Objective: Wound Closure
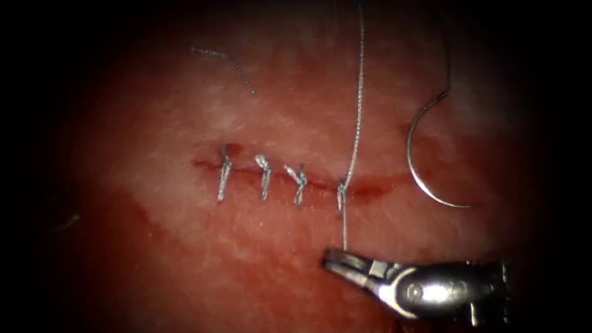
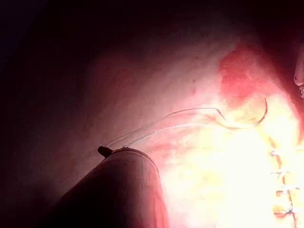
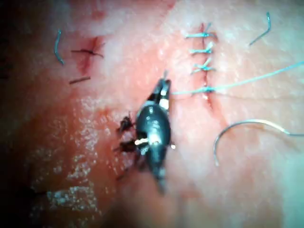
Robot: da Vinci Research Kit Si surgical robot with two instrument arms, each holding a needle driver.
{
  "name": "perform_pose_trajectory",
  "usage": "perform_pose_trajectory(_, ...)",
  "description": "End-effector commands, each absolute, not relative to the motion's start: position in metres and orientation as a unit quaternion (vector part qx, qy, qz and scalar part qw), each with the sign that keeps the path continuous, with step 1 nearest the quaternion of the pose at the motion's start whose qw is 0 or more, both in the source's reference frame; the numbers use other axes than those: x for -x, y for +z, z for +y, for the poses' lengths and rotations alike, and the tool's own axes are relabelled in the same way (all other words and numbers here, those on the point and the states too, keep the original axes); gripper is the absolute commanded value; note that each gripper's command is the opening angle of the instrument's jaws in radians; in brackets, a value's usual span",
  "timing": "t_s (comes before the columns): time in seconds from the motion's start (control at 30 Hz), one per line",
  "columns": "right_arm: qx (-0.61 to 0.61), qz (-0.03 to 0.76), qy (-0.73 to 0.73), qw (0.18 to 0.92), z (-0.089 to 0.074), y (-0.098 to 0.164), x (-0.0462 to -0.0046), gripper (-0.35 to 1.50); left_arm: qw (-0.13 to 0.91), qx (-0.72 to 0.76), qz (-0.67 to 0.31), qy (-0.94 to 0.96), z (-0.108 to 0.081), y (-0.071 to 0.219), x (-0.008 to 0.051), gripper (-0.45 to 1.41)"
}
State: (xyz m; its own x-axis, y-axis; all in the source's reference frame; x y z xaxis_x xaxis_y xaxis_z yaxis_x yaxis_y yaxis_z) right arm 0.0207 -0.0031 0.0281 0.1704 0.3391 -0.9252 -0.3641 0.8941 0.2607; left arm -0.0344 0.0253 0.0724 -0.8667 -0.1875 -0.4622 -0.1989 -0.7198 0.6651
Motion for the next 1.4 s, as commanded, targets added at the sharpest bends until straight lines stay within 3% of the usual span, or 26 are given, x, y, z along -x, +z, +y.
perform_pose_trajectory(0.03,0.011,0.601,0.244,0.761,-0.003,0.027,-0.0205,1.06,0.016,0.282,0.342,0.896,0.024,0.072,0.0355,-0.45)
perform_pose_trajectory(0.27,0.023,0.607,0.239,0.758,-0.002,0.024,-0.0185,1.08,0.049,0.344,0.286,0.893,0.021,0.067,0.0373,-0.45)
perform_pose_trajectory(0.43,0.020,0.602,0.248,0.759,0.000,0.023,-0.0177,0.99,0.078,0.394,0.249,0.882,0.018,0.062,0.0385,-0.45)
perform_pose_trajectory(0.77,-0.062,0.586,0.372,0.717,0.004,0.027,-0.0165,0.96,0.087,0.417,0.219,0.878,0.015,0.054,0.0382,-0.45)
perform_pose_trajectory(1.4,-0.120,0.593,0.419,0.677,0.006,0.034,-0.0204,1.03,0.089,0.429,0.227,0.870,0.010,0.049,0.0384,-0.45)
